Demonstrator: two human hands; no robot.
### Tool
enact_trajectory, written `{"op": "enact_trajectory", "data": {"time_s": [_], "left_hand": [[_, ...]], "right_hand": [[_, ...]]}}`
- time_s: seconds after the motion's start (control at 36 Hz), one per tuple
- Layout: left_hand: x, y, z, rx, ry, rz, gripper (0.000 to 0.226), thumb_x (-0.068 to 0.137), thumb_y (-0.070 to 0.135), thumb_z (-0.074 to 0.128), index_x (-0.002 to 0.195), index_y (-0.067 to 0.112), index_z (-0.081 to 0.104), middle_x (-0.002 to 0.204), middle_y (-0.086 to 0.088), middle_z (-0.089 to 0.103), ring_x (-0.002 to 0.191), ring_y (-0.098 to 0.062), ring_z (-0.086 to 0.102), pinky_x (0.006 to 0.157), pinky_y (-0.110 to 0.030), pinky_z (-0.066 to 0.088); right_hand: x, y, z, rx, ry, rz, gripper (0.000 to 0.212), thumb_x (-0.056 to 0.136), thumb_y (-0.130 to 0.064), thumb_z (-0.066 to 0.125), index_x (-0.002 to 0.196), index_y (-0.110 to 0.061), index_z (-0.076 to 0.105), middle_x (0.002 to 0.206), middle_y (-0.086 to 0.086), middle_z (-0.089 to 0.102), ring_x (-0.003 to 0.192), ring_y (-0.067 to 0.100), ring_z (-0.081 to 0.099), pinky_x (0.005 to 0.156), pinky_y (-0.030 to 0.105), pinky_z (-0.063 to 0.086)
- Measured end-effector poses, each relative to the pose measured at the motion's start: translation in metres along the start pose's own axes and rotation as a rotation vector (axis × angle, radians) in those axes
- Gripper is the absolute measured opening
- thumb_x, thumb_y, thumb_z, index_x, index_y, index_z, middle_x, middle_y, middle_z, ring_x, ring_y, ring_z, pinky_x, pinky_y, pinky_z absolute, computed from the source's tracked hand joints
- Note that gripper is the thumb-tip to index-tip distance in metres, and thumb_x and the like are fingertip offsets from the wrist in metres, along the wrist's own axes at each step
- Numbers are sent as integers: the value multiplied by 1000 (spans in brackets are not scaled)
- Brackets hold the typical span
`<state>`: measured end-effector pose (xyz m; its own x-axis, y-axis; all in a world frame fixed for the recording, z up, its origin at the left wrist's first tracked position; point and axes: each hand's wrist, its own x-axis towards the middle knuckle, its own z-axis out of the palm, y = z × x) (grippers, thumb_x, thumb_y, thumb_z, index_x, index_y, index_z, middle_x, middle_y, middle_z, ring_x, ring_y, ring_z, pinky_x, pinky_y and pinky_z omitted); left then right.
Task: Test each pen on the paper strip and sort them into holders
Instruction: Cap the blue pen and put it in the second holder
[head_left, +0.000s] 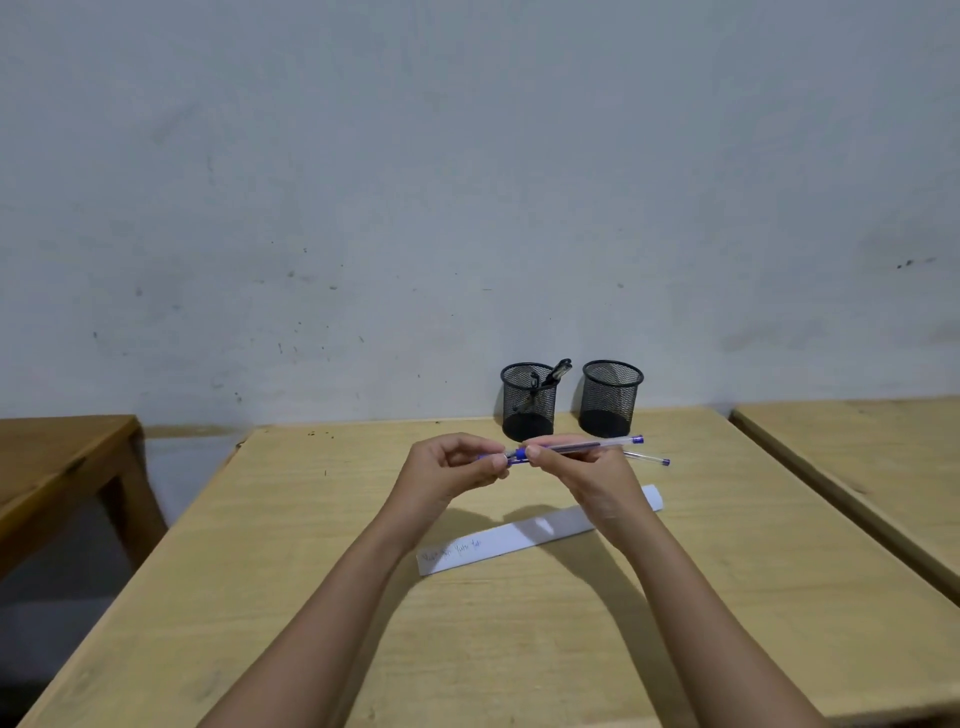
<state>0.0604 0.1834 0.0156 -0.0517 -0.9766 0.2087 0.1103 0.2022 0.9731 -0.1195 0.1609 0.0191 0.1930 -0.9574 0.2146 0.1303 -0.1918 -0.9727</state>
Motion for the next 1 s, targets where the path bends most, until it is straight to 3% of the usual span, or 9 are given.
{"op": "enact_trajectory", "data": {"time_s": [0.22, 0.33, 0.44, 0.58, 0.72, 0.81, 0.89, 1.0], "left_hand": [[-3, 3, 13, -99, -9, -9, 12, 65, 14, 73, 77, 13, 74, 76, -8, 74, 71, -16, 70, 70, -20, 55], [-3, 6, 20, -89, -19, 21, 13, 67, 11, 73, 79, 9, 73, 77, -9, 74, 70, -17, 70, 69, -21, 55], [-1, 8, 26, -18, -12, 78, 9, 75, 1, 70, 78, 10, 73, 74, -6, 73, 70, -17, 70, 70, -21, 55], [7, 20, 38, 114, -67, 140, 7, 77, 0, 71, 82, 4, 71, 75, -8, 71, 68, -12, 67, 70, -19, 54], [23, 21, 39, 177, -79, 148, 8, 75, 5, 74, 80, 10, 72, 74, -6, 71, 70, -12, 66, 69, -18, 53], [34, 20, 42, 229, -93, 139, 10, 75, 6, 75, 84, 7, 72, 75, -8, 70, 70, -9, 64, 68, -14, 50], [50, 19, 52, 244, -99, 151, 14, 75, 6, 75, 88, 5, 71, 80, -15, 68, 73, -16, 64, 68, -14, 51], [76, 15, 77, 260, -110, 172, 15, 77, 5, 73, 91, 7, 70, 66, 9, 64, 69, -16, 58, 65, -19, 47]], "right_hand": [[-9, -7, -2, -72, 21, -179, 8, 74, -1, 72, 81, -2, 73, 70, -6, 73, 74, 4, 67, 68, 13, 50], [-9, -16, -6, -125, -9, -223, 13, 74, 2, 71, 86, 6, 71, 77, 7, 70, 75, 5, 65, 68, 15, 50], [-10, -19, -14, -137, -20, -198, 12, 74, -3, 72, 85, 1, 72, 79, 5, 71, 78, 7, 66, 71, 17, 51], [-13, -17, -32, -10, 22, -135, 16, 63, -20, 80, 78, -16, 75, 79, 0, 74, 81, 12, 67, 76, 23, 50], [-13, -22, -59, 187, 107, -116, 13, 59, -11, 77, 71, -11, 75, 74, 4, 73, 72, 14, 67, 71, 18, 54], [-13, -23, -77, 13, 112, -132, 11, 58, -13, 76, 69, -15, 76, 74, 2, 74, 71, 12, 66, 68, 18, 52], [-9, -20, -91, -184, 75, -121, 17, 64, 4, 77, 72, -10, 74, 69, 0, 73, 64, 11, 66, 62, 18, 52], [2, -17, -105, -458, 28, -76, 21, 65, 1, 79, 77, -15, 74, 72, 0, 72, 64, 6, 65, 62, 17, 52]]}}
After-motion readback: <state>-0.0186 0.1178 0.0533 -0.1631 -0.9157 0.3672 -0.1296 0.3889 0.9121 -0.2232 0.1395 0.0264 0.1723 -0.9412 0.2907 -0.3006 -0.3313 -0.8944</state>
